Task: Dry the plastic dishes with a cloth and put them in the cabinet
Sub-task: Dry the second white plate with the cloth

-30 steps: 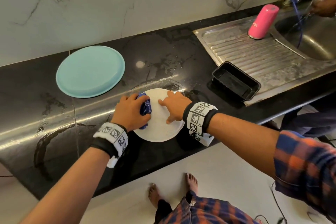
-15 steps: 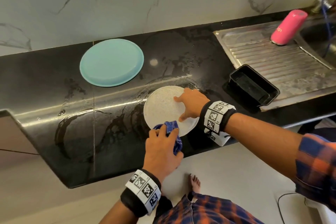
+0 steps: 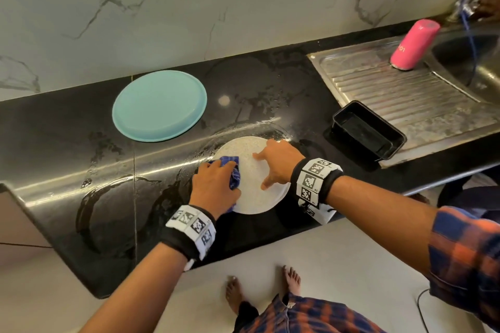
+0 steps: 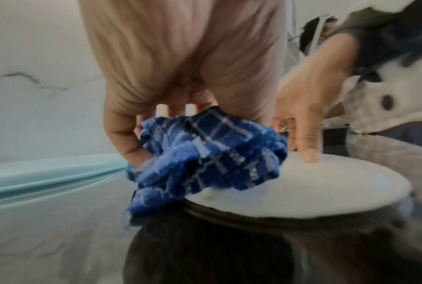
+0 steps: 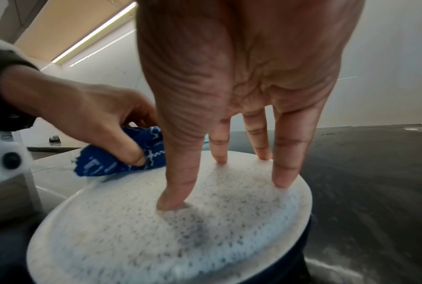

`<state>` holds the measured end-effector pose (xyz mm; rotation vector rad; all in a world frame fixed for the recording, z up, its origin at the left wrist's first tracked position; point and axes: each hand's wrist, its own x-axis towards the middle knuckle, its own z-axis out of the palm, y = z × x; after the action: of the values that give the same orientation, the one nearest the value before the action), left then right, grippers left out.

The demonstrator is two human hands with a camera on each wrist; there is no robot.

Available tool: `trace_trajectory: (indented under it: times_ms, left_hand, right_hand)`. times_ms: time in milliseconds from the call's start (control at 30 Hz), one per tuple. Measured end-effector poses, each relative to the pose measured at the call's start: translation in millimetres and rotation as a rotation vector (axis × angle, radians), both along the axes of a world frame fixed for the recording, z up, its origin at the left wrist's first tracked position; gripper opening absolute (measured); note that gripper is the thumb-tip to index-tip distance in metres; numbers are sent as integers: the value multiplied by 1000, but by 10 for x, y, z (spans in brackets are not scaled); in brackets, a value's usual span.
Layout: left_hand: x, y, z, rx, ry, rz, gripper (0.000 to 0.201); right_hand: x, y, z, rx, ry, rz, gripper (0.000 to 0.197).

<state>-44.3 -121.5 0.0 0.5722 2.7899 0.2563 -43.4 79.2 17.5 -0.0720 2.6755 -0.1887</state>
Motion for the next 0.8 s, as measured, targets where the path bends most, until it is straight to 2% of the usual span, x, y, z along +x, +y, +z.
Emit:
trace_trajectory:
  times_ms: [167,300,400,567,667,800]
  left_hand:
    - [-498,-27,38,86,-38,-35,69]
    - [-564,-54,-11,106,-31,-59,71]
    - [-377,-41,-31,61,6,-2,69]
    - [302,-71,-45,6,52,108,69]
    - [637,-30,-1,-17,68,81,69]
    - [883,185,56,-41,2,-10,72]
  right_hand:
    - [31,13,-53,-14,4,-30,96]
    - [26,-7,-58,-9,-21,-53,97]
    - [17,-5,-59,-16,-13,-56,96]
    - [30,12,-67,-14,-11,-45,97]
    - [24,9,-49,-13,-16,-35,97]
    - [16,29,-16,-16,-14,-28,97]
